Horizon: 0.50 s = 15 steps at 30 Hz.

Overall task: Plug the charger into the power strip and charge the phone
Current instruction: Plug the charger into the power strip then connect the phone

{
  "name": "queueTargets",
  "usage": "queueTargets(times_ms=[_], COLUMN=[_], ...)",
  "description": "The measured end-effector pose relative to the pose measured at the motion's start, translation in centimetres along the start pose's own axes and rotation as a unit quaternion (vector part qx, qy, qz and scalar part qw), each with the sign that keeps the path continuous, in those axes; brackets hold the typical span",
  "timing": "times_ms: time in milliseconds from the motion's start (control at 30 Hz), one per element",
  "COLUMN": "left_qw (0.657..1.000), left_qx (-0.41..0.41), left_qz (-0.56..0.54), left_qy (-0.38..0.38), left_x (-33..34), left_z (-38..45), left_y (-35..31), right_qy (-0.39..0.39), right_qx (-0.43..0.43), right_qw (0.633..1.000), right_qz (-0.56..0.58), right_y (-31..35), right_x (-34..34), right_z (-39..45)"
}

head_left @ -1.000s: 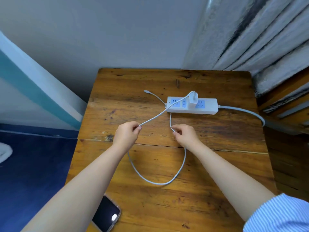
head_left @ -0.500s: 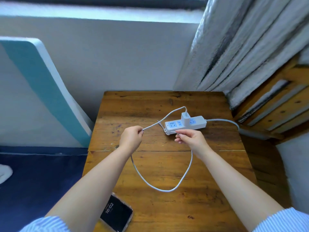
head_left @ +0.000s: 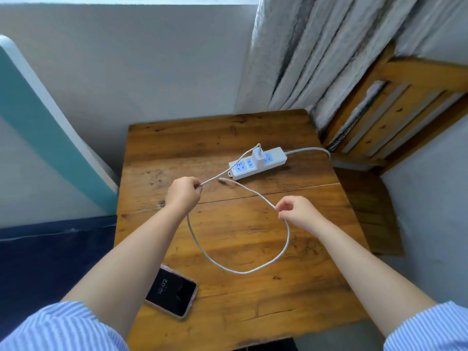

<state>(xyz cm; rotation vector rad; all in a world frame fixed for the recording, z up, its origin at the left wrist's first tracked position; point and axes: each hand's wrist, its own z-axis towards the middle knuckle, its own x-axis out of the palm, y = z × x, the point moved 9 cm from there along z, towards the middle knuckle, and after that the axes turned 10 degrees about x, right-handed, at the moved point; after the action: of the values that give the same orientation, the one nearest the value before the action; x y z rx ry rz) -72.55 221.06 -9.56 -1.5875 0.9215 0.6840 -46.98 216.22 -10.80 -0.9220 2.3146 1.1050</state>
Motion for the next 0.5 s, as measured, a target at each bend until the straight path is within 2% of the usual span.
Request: queueTargets(times_ms=[133, 300, 367, 500], left_qw=[0.999, 0.998, 0.997, 0.995], left_qx=[0.001, -0.006, -0.011, -0.017], left_qz=[0.030, 0.043, 0.046, 0.061], left_qy=[0.013, 0.046, 0.056, 0.070], left_x=[1.8, 5.0, 6.2, 8.3], left_z=[-1.1, -2.2, -2.5, -3.3], left_y=[0.2, 0.6, 0.7, 1.4], right_qy=[0.103, 0.235, 0.214, 0.018], right_qx=[0.048, 0.145, 0.141, 0.069], right_qw=[0.980, 0.929, 0.936, 0.974], right_qz=[-0.166, -0.244, -0.241, -0.217], right_y=[-4.6, -9.9, -10.3, -8.5], right_x=[3.7, 7.4, 7.6, 5.5], right_z=[-1.3, -3.2, -2.6, 0.6])
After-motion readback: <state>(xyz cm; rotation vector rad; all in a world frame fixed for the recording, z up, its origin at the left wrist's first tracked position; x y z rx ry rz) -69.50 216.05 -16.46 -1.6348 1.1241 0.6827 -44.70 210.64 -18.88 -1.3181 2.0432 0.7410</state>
